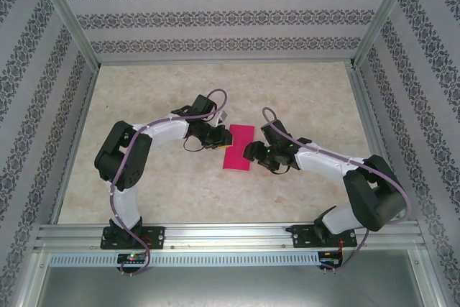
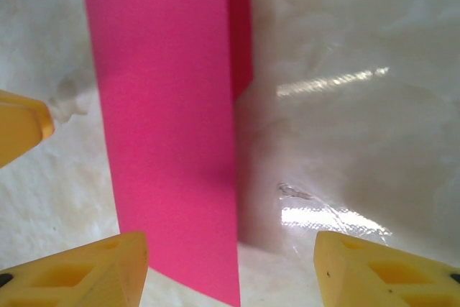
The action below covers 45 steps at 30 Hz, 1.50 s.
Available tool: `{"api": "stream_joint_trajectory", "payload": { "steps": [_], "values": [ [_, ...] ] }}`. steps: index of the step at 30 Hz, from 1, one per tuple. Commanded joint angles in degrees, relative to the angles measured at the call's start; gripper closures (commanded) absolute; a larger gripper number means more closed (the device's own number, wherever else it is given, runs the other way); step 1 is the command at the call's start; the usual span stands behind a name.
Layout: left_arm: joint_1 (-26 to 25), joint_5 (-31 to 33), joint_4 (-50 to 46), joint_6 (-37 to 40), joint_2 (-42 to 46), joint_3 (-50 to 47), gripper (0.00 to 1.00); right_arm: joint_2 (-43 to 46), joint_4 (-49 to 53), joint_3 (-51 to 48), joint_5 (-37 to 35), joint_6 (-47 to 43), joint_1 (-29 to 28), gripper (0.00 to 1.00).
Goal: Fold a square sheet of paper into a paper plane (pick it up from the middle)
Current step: Rotate the paper at the center of the table, then third fold the triangle at the center of the table.
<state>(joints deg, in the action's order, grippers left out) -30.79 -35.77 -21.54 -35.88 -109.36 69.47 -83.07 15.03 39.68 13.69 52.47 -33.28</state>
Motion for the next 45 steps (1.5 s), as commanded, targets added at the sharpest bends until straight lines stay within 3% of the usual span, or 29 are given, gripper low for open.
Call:
{"api": "stream_joint_trajectory", "payload": {
  "steps": [1,10,17,19,24,27,35,45],
  "values": [
    [-0.2,-1.3,2.6,0.1,-1.2,1.6,0.79,0.3,-9.7,-2.0,2.2,7.5,-1.6,0.37],
    [-0.3,-0.5,1.9,0.3,-1.4,1.4,0.8,-4.9,-23.5,-5.4,6.4,12.3,-3.9,0.43],
    [-0.2,-0.1,1.7,0.7,-1.2,1.4,0.8,-0.9,-28.8,-9.9,3.5,15.2,-4.0,0.51],
    [-0.3,-0.2,1.7,0.7,-1.2,1.5,0.8,0.7,-27.7,-10.2,2.5,15.5,-3.8,0.57],
    [-0.3,-1.0,2.2,0.5,-0.8,1.3,0.8,3.7,-23.2,-9.8,1.7,16.1,-2.6,0.86],
    [-0.2,0.4,2.2,0.7,0.7,0.9,0.8,2.9,-19.9,-7.7,4.6,13.9,-1.3,0.94],
    [-0.1,7.5,0.8,1.8,6.0,-1.2,0.81,-3.3,-14.9,1.1,16.4,4.3,-0.1,0.96],
    [-0.3,2.5,2.8,1.9,5.4,-3.4,0.81,-1.9,-3.3,2.6,17.5,-2.7,0.9,0.97]
  ]
}}
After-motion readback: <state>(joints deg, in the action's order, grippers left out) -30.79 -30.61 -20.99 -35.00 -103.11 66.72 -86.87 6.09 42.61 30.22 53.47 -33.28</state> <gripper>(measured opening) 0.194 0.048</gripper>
